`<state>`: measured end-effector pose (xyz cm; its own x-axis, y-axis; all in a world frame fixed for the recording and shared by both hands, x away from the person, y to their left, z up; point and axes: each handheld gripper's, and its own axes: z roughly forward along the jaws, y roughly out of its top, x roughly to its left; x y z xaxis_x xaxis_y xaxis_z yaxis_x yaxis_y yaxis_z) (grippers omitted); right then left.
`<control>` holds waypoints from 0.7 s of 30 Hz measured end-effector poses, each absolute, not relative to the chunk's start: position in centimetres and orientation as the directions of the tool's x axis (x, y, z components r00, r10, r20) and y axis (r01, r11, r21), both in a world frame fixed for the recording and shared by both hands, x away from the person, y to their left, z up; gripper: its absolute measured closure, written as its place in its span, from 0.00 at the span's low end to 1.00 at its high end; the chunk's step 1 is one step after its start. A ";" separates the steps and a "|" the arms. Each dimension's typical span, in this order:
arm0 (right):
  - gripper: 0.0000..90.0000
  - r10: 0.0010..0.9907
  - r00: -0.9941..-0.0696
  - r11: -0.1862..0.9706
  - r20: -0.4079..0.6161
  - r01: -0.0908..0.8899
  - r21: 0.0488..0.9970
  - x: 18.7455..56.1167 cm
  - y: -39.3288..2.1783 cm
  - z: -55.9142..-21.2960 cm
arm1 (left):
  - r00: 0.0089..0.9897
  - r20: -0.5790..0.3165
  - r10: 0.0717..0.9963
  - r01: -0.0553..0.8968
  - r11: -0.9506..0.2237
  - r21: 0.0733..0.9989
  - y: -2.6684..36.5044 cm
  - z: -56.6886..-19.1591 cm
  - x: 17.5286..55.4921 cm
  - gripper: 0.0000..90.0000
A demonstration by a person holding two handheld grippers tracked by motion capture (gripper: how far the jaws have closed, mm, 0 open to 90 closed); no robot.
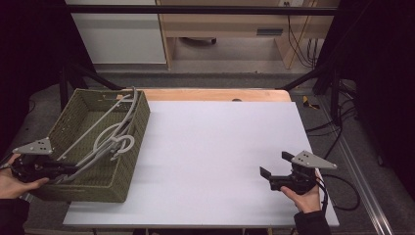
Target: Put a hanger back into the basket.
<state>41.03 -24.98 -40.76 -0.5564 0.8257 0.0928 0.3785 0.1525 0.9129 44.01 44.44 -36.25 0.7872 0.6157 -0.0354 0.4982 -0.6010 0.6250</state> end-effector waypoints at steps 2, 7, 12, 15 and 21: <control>0.03 0.825 -0.557 0.151 0.095 0.379 0.913 41.0 -25.0 -40.8 | 0.787 -0.051 0.615 0.505 -0.594 0.626 44.4 -36.5 44.1 0.91; 0.03 0.824 -0.559 0.154 0.091 0.376 0.914 41.1 -25.0 -40.8 | 0.794 -0.057 0.606 0.500 -0.597 0.627 44.6 -36.6 43.8 0.91; 0.03 0.824 -0.560 0.157 0.092 0.380 0.912 41.1 -24.9 -40.8 | 0.775 -0.036 0.631 0.513 -0.593 0.620 44.6 -36.6 43.7 0.90; 0.03 0.821 -0.563 0.162 0.090 0.382 0.910 41.1 -24.9 -40.9 | 0.753 -0.024 0.658 0.523 -0.576 0.628 44.8 -36.6 43.4 0.89; 0.03 0.822 -0.563 0.160 0.091 0.382 0.910 41.1 -24.9 -40.8 | 0.727 0.011 0.687 0.540 -0.581 0.609 44.4 -36.7 43.5 0.89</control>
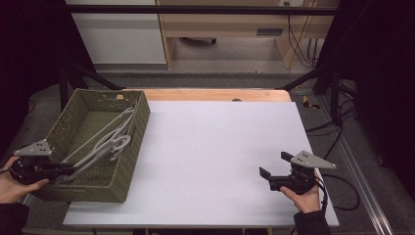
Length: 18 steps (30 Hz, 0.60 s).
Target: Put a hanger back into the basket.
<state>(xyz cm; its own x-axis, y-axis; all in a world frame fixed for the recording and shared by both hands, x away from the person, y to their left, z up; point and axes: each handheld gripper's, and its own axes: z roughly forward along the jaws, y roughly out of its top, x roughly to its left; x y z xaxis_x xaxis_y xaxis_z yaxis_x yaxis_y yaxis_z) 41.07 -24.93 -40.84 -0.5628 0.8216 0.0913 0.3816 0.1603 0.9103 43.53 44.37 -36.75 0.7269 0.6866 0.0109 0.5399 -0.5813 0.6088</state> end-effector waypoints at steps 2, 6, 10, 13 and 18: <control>0.03 0.821 -0.564 0.162 0.089 0.380 0.911 41.1 -24.9 -40.8 | 0.723 0.023 0.690 0.539 -0.585 0.606 44.1 -36.8 43.6 0.89; 0.03 0.822 -0.563 0.162 0.088 0.379 0.911 41.1 -24.9 -40.8 | 0.707 0.049 0.706 0.546 -0.588 0.596 43.2 -36.7 44.3 0.87; 0.03 0.822 -0.561 0.154 0.094 0.378 0.913 41.0 -25.0 -40.8 | 0.670 0.084 0.738 0.559 -0.576 0.596 43.0 -37.0 44.5 0.82; 0.03 0.823 -0.560 0.151 0.096 0.379 0.913 41.0 -25.0 -40.7 | 0.661 0.098 0.744 0.544 -0.565 0.620 42.8 -36.8 44.4 0.73; 0.03 0.826 -0.557 0.146 0.092 0.369 0.918 41.0 -25.0 -40.7 | 0.624 0.111 0.773 0.505 -0.507 0.699 41.7 -36.3 44.1 0.63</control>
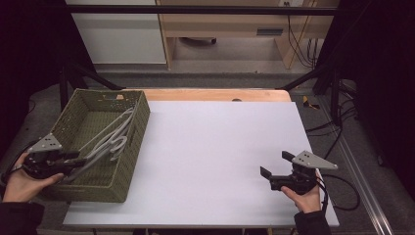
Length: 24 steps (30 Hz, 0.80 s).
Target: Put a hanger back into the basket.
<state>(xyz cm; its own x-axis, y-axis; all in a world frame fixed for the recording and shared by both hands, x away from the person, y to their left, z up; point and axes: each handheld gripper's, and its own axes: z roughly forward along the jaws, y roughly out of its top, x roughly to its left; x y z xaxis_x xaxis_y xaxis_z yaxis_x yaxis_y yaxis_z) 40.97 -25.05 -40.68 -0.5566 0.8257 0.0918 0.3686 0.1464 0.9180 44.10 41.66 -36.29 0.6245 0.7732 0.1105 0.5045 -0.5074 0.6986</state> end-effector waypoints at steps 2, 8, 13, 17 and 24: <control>0.03 0.825 -0.558 0.147 0.091 0.367 0.919 40.9 -25.2 -40.6 | 0.605 0.110 0.788 0.479 -0.471 0.741 40.9 -35.9 44.0 0.57; 0.03 0.827 -0.554 0.139 0.091 0.359 0.923 40.9 -25.3 -40.5 | 0.598 0.069 0.798 0.404 -0.375 0.834 38.2 -35.2 43.5 0.43; 0.03 0.829 -0.551 0.133 0.090 0.352 0.927 40.8 -25.4 -40.4 | 0.598 0.027 0.801 0.341 -0.285 0.896 35.8 -35.3 42.6 0.30; 0.02 0.832 -0.545 0.118 0.101 0.352 0.929 40.8 -25.4 -40.3 | 0.617 -0.013 0.787 0.295 -0.216 0.931 33.5 -35.6 41.7 0.22; 0.02 0.834 -0.543 0.112 0.102 0.348 0.931 40.6 -25.6 -40.2 | 0.641 -0.012 0.768 0.272 -0.212 0.939 29.6 -36.7 40.7 0.08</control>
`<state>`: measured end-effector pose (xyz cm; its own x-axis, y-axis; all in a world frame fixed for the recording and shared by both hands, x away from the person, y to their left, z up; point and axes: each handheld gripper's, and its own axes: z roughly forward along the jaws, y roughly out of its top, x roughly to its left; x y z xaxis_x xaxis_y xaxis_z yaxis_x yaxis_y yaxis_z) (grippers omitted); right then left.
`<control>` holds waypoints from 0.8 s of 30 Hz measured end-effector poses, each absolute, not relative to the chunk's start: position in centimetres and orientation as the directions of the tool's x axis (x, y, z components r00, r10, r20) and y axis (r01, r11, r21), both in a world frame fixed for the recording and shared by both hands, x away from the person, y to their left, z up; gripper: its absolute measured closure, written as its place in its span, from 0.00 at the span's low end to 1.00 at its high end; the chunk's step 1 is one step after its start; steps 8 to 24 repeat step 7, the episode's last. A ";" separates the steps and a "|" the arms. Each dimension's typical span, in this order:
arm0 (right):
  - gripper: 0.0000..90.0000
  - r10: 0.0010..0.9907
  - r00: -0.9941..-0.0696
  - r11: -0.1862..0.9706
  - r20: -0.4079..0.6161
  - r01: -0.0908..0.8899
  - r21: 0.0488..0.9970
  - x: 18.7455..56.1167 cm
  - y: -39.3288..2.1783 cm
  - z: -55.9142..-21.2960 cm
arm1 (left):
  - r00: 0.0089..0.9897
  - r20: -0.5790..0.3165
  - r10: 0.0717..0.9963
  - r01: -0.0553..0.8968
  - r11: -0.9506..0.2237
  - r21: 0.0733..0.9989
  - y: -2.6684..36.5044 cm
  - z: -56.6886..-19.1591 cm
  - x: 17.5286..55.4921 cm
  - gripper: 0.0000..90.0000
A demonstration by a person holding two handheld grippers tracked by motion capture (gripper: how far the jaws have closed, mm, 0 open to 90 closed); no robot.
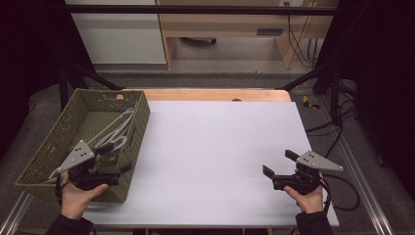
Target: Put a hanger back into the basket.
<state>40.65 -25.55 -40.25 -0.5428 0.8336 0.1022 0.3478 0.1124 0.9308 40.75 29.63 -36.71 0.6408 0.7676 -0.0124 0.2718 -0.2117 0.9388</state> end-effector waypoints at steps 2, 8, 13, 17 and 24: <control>0.02 0.833 -0.545 0.113 0.098 0.341 0.933 40.6 -25.7 -40.2 | 0.646 -0.013 0.763 0.277 -0.218 0.936 28.8 -37.0 40.5 0.07; 0.01 0.834 -0.542 0.107 0.100 0.337 0.935 40.5 -25.7 -40.2 | 0.662 -0.022 0.749 0.283 -0.223 0.933 27.8 -38.0 40.1 0.07; 0.01 0.834 -0.542 0.107 0.100 0.337 0.935 40.5 -25.7 -40.2 | 0.662 -0.022 0.749 0.283 -0.223 0.933 27.8 -38.0 40.1 0.07; 0.01 0.834 -0.542 0.107 0.100 0.337 0.935 40.5 -25.7 -40.2 | 0.662 -0.022 0.749 0.283 -0.223 0.933 27.8 -38.0 40.1 0.07; 0.01 0.834 -0.542 0.107 0.100 0.337 0.935 40.5 -25.7 -40.2 | 0.662 -0.022 0.749 0.283 -0.223 0.933 27.8 -38.0 40.1 0.07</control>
